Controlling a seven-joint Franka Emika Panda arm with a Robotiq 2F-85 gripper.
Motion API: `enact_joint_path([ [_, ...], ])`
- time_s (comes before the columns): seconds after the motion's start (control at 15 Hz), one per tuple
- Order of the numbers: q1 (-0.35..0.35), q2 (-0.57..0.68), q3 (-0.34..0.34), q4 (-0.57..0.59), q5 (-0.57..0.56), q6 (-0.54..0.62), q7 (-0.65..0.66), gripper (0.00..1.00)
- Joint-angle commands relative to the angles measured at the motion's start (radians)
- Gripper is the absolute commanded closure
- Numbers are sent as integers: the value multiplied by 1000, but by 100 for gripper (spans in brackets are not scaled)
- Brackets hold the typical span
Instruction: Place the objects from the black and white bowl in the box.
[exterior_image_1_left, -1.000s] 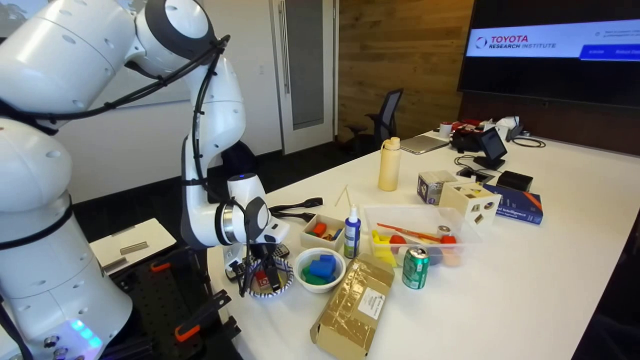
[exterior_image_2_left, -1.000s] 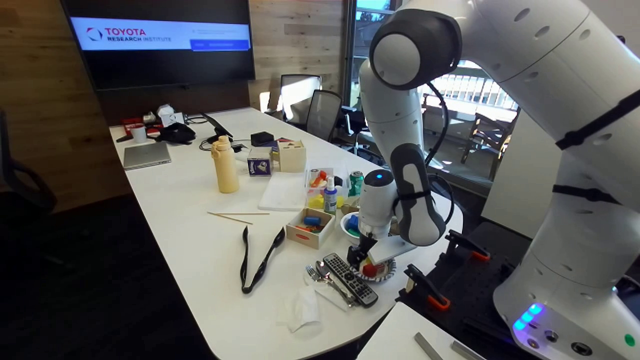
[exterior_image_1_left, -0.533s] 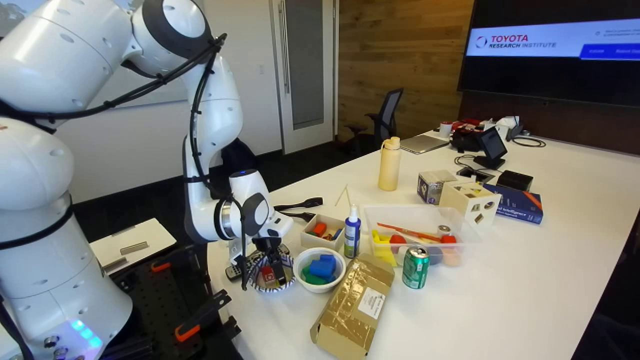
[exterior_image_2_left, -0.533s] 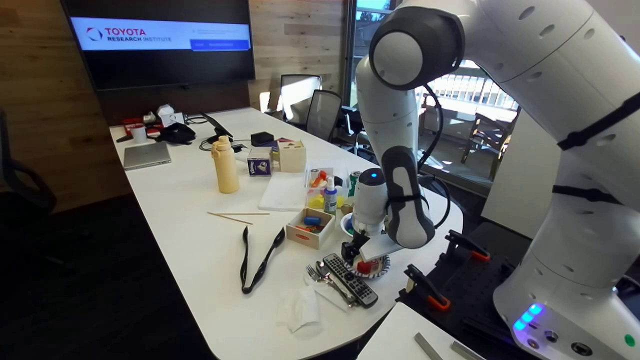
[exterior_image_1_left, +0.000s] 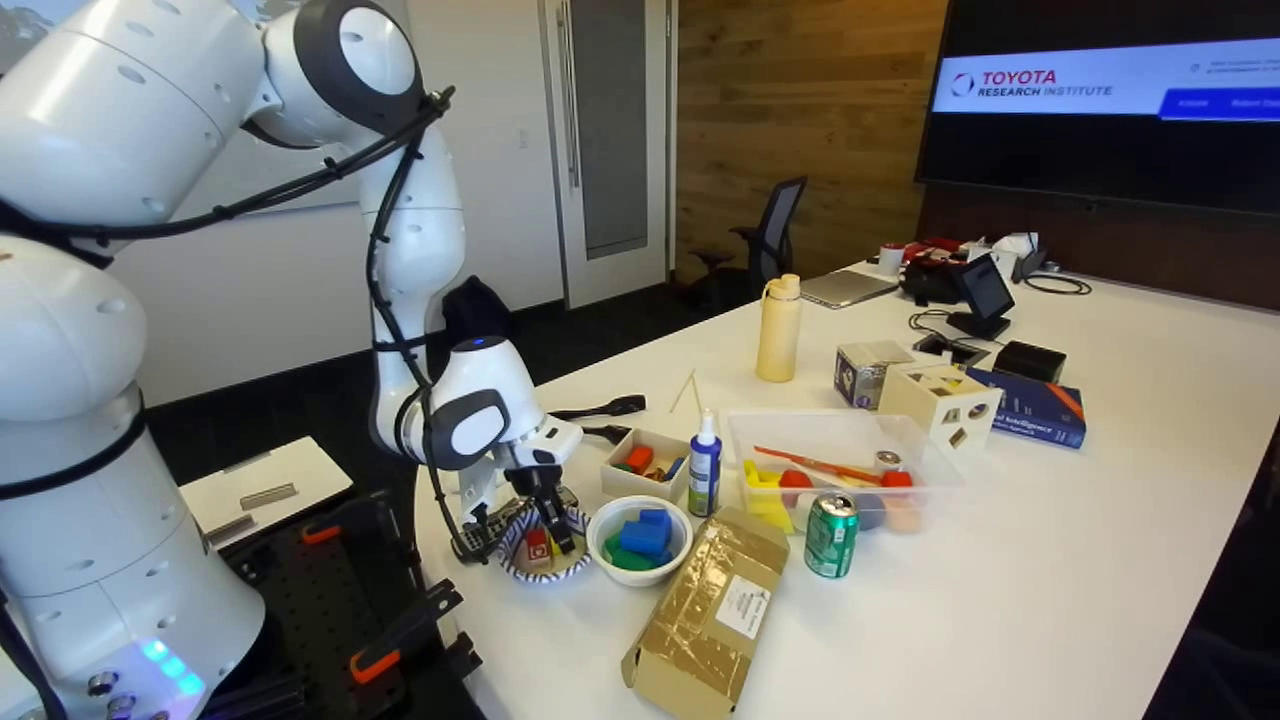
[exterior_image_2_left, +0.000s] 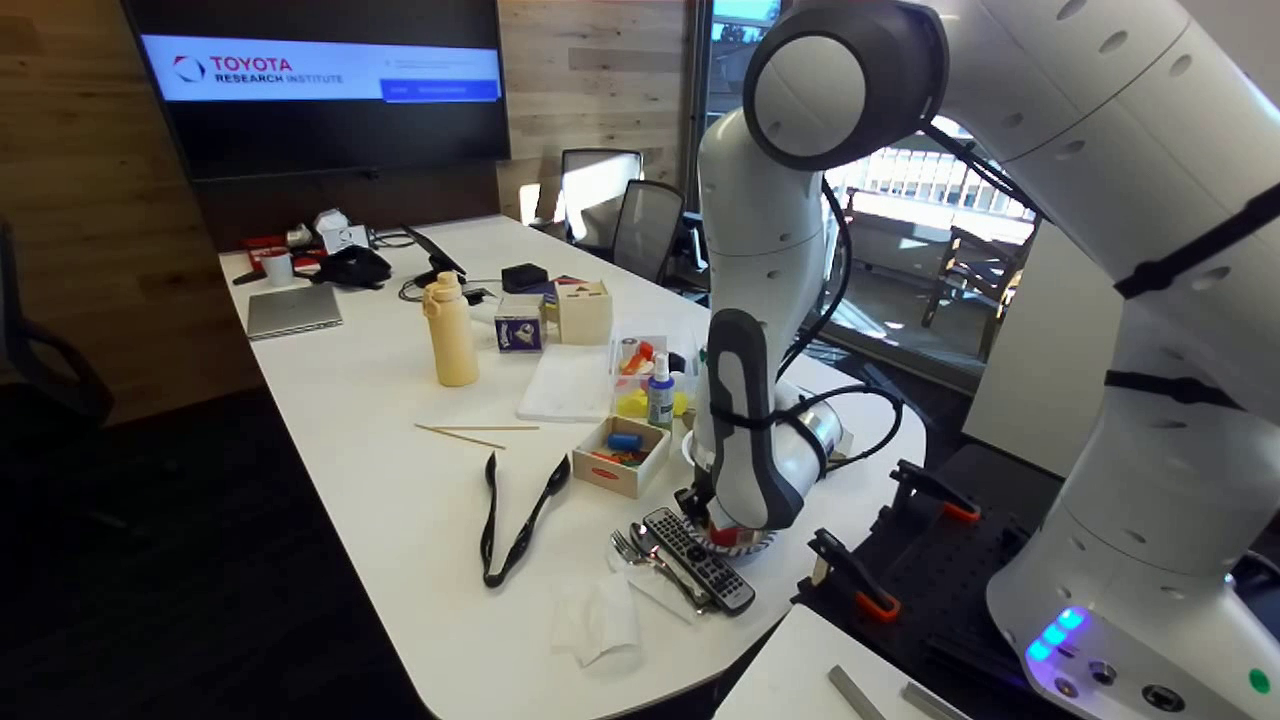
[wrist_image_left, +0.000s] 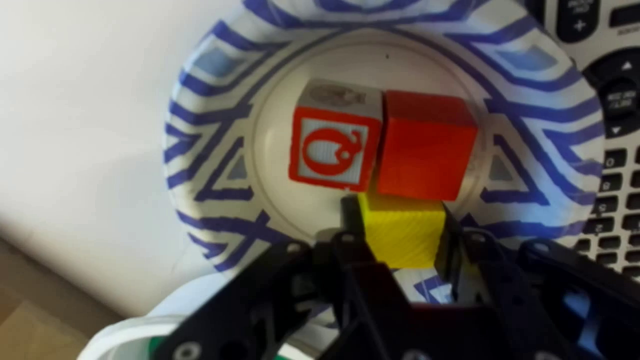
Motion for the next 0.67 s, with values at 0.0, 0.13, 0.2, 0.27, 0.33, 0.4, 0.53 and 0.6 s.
enact_joint_path([
  [0.0,-46,-79,58,-60,98,0,-142,91],
  [0.13,-84,-145,77,-120,99,0,-201,91],
  [0.2,-90,-182,73,-142,99,-19,-228,91],
  [0.27,-93,-230,62,-169,98,-40,-255,91],
  [0.33,-91,-278,44,-191,99,-59,-284,91],
  [0.4,-89,-316,26,-203,100,-65,-311,91],
  [0.53,-108,-369,16,-193,84,-35,-361,91],
  [0.6,-118,-384,23,-179,76,-19,-384,91],
])
